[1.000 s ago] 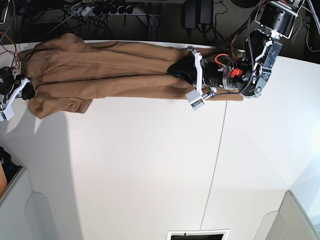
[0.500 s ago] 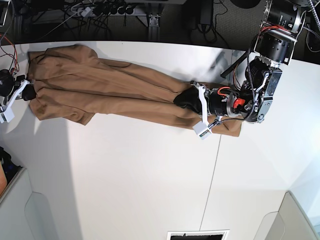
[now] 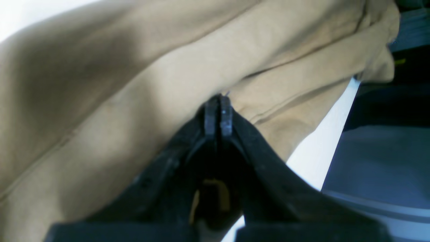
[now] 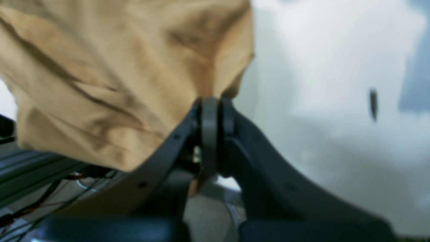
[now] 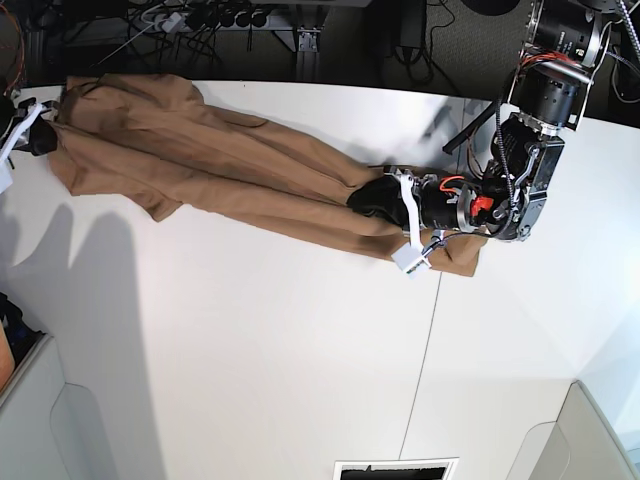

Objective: Layout the t-shirt on the table in an organized manner, then fold the t-shirt properly
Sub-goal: 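Drag the folded hem with the left gripper toward the right gripper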

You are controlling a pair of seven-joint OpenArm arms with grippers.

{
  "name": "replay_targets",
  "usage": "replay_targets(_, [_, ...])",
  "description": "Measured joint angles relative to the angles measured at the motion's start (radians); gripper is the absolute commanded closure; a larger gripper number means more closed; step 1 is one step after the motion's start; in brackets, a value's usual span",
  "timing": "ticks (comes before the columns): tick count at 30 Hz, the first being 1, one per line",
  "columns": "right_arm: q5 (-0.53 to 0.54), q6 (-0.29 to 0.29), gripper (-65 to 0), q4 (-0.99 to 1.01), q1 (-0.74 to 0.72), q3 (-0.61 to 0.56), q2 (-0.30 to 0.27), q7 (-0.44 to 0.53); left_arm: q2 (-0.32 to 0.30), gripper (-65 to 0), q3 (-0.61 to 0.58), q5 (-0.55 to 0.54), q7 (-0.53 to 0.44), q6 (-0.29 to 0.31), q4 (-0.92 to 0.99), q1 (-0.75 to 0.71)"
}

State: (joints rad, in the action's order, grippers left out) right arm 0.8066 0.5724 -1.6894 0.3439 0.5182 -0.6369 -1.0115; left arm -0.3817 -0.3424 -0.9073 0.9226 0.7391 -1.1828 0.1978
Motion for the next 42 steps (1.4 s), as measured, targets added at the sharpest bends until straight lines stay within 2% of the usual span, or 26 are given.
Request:
replay_targets(3, [-0.005, 0.0, -0.1, 0.0, 0.002, 0.0, 0.0, 0.0, 0.005, 0.0, 0.002, -0.014, -0.007, 0.007, 0.026, 0.0])
replay_targets(5, [-0.003, 0.0, -21.5, 0.0, 0.0, 0.0, 0.003, -0.001, 0.011, 0.0, 0.003, -0.014, -0.008, 0.008, 0.032, 0.003])
replay_targets(6, [-0.002, 0.0, -28.3, 0.0, 0.0, 0.0, 0.003, -0.004, 0.016, 0.0, 0.003, -0.009, -0.008, 0.008, 0.032, 0.003])
replay_targets(7, [-0.002, 0.0, -31.4, 0.0, 0.0, 0.0, 0.008, -0.005, 0.02, 0.0, 0.004, -0.006, -0.008, 0.007, 0.033, 0.005])
replay_targets(8, [0.001, -0.001, -31.6, 0.0, 0.0, 0.001, 0.012, -0.006, 0.023, 0.0, 0.004, -0.001, -0.008, 0.007, 0.034, 0.006])
replay_targets(13, [0.007, -0.001, -31.4, -0.024, 0.0, 0.0, 0.026, -0.008, 0.041, 0.0, 0.003, 0.009, -0.008, 0.003, 0.036, 0.011])
replay_targets(20, [-0.003, 0.0, -31.5, -0.158, -0.017, 0.001, 0.031, -0.003, 0.041, 0.0, 0.003, 0.01, -0.008, 0.004, 0.038, 0.019])
replay_targets(25, [-0.012, -0.001, -30.9, -0.169, -0.015, 0.001, 0.065, 0.0, 0.051, 0.0, -0.005, 0.071, -0.007, 0.007, 0.055, 0.071])
replay_targets(26, [-0.011, -0.001, -28.1, -0.169, -0.011, 0.001, 0.076, 0.0, 0.051, 0.0, -0.006, 0.079, -0.006, 0.004, 0.058, 0.084])
replay_targets(27, [-0.01, 0.0, -22.6, -0.166, -0.006, 0.001, 0.088, 0.001, 0.051, 0.0, -0.006, 0.08, 0.0, -0.003, 0.058, 0.093])
replay_targets(29, [-0.009, -0.001, -3.4, -0.154, 0.007, 0.001, 0.107, 0.001, 0.049, 0.0, -0.006, 0.06, 0.026, -0.017, 0.06, 0.111])
replay_targets(30, [-0.007, -0.002, 0.0, -0.15, 0.014, 0.001, 0.115, 0.0, 0.048, 0.0, -0.005, 0.05, 0.04, -0.021, 0.062, 0.117])
replay_targets(35, [-0.013, -0.001, 0.0, -0.135, 0.054, 0.001, 0.145, 0.0, 0.046, 0.0, -0.005, 0.035, 0.057, -0.024, 0.063, 0.127])
replay_targets(40, [-0.039, 0.0, 0.0, -0.053, 0.038, -0.013, 0.155, 0.084, 0.046, 0.0, -0.005, 0.032, 0.058, -0.027, 0.063, 0.127])
replay_targets(42, [-0.057, -0.003, 0.0, 0.002, 0.008, -0.046, 0.154, 0.083, 0.046, 0.0, -0.005, 0.028, 0.058, -0.027, 0.063, 0.127])
